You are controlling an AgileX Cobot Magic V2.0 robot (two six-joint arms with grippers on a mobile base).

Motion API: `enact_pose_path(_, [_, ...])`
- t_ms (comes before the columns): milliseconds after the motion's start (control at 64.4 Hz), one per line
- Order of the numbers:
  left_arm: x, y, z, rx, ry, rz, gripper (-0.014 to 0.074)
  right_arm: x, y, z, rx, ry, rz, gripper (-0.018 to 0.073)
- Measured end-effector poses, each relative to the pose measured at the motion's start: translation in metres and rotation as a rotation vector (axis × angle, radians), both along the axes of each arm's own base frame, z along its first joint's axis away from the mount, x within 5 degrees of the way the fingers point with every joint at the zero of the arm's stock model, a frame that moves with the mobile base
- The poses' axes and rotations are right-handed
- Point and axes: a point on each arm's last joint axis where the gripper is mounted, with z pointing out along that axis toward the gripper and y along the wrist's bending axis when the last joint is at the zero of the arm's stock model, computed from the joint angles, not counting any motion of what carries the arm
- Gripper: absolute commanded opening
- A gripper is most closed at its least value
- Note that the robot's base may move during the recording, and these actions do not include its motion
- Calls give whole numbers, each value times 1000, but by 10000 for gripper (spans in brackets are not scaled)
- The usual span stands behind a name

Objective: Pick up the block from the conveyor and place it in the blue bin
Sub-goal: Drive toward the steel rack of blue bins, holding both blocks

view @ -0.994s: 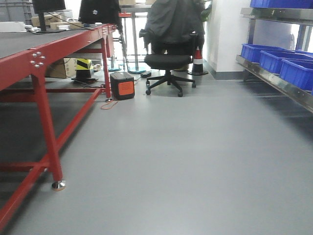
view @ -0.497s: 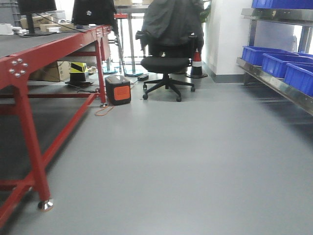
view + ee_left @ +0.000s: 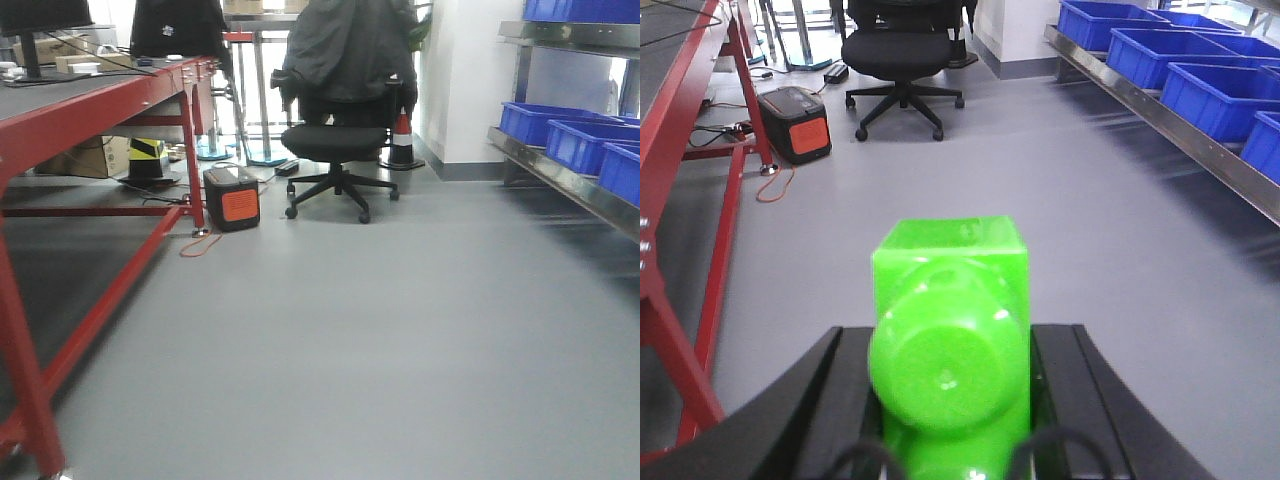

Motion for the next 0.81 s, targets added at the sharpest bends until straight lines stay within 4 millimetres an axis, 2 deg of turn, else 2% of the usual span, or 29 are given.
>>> enact_pose_path(808, [0, 0, 0, 0, 0, 0, -111, 0, 0, 0, 0, 0, 0, -163])
